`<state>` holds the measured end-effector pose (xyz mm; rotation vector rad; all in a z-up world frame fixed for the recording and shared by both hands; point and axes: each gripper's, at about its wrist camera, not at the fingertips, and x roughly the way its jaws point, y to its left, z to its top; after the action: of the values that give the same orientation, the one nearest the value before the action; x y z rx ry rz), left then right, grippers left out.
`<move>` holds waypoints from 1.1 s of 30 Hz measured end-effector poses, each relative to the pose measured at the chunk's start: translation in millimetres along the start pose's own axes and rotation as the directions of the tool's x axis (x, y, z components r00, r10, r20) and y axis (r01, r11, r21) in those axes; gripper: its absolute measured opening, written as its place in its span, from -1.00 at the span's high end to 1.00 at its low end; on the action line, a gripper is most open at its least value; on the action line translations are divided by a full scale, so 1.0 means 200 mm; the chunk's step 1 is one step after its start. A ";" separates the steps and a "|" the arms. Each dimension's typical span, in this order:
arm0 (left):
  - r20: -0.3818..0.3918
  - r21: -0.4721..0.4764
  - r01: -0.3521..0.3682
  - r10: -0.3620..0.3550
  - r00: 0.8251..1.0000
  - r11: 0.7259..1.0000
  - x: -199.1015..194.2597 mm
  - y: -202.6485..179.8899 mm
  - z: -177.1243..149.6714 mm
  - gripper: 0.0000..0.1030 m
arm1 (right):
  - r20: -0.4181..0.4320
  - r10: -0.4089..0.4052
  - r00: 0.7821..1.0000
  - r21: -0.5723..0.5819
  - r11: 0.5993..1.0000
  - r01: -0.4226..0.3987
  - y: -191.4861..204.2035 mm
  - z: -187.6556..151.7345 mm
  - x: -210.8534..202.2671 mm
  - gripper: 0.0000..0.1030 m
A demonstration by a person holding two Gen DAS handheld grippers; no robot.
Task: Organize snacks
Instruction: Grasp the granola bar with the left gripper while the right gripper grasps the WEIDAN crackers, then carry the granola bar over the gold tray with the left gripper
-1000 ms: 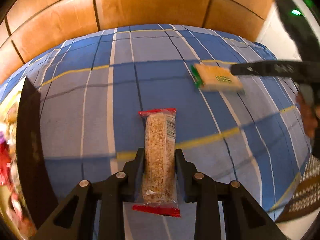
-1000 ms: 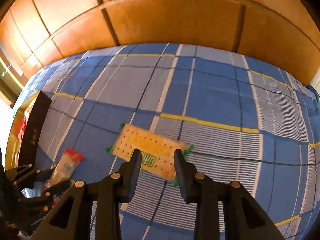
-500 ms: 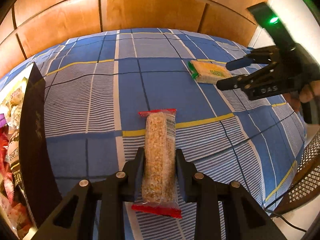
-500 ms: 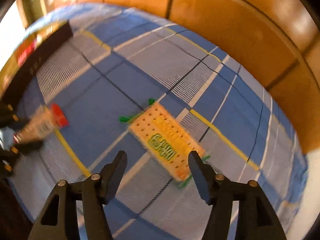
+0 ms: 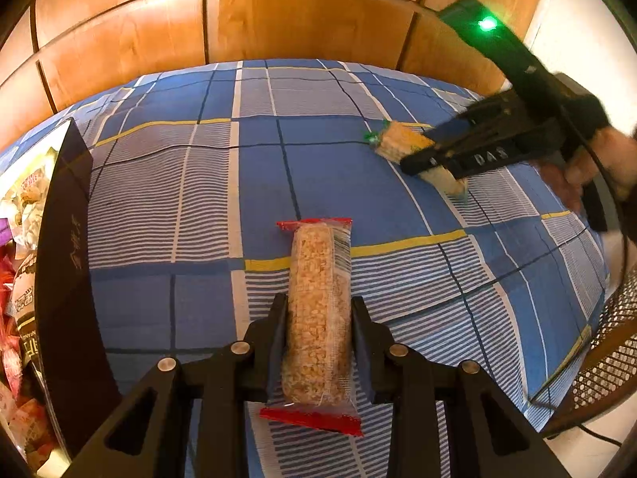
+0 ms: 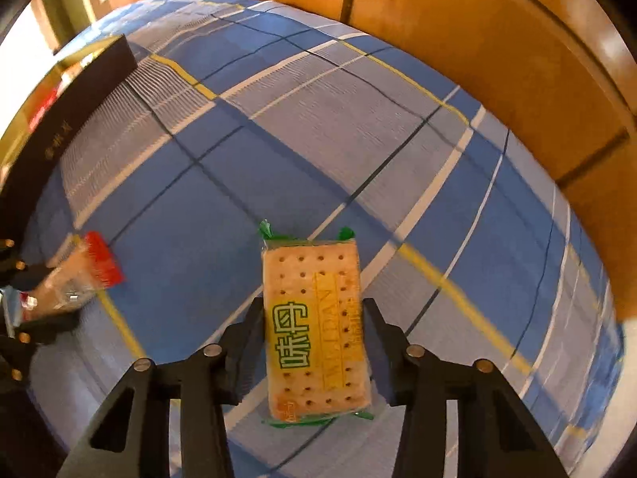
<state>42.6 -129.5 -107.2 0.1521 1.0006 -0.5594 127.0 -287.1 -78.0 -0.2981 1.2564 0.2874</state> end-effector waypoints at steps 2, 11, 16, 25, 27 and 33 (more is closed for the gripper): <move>0.002 0.002 -0.002 0.002 1.000 1.000 0.00 0.00 0.00 0.38 | 0.010 0.029 1.000 0.029 0.999 -0.030 0.06 -0.05 -0.03 0.08; 0.008 0.011 -0.029 0.029 1.000 1.000 -0.01 -0.02 0.01 0.43 | 0.081 0.072 0.994 0.069 0.995 -0.077 0.23 -0.20 -0.05 0.07; 0.017 0.009 -0.052 0.051 0.999 0.999 -0.07 -0.03 0.02 0.43 | 0.133 0.072 0.988 0.034 0.996 -0.077 0.20 -0.27 -0.05 0.07; 0.100 -0.010 -0.068 0.069 0.993 0.998 -0.29 -0.01 0.06 0.43 | 0.194 0.037 0.980 -0.004 0.999 -0.037 0.25 -0.30 -0.09 0.08; 0.110 -0.029 -0.066 0.068 0.992 0.997 -0.33 0.01 0.06 0.43 | 0.197 0.033 0.980 -0.003 0.999 -0.033 0.27 -0.28 -0.08 0.08; 0.135 -0.075 -0.078 0.088 0.987 0.994 -0.42 0.08 0.05 0.43 | 0.227 0.033 0.973 0.015 0.999 -0.037 0.25 -0.29 -0.08 0.07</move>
<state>22.8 -87.7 -34.1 0.0919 0.8741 -0.4522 52.5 -262.5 -81.1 -0.2199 1.0388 0.3304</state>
